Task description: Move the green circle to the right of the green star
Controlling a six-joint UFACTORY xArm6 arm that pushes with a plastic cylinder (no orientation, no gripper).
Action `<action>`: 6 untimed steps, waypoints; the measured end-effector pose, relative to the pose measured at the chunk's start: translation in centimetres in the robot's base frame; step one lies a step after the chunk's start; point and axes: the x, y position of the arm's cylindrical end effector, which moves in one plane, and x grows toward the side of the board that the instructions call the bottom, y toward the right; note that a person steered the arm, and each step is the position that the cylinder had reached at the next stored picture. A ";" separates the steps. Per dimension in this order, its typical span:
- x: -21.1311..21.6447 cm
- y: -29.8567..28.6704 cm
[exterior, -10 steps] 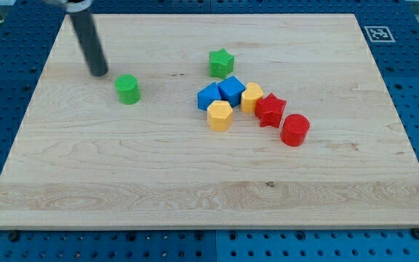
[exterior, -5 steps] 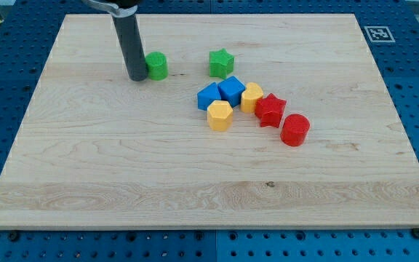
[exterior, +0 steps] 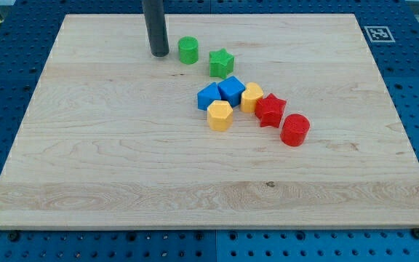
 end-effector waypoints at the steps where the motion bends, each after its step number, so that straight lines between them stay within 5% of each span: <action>1: -1.5 5.0; 3: -1.6 14.5; 6: -1.3 9.8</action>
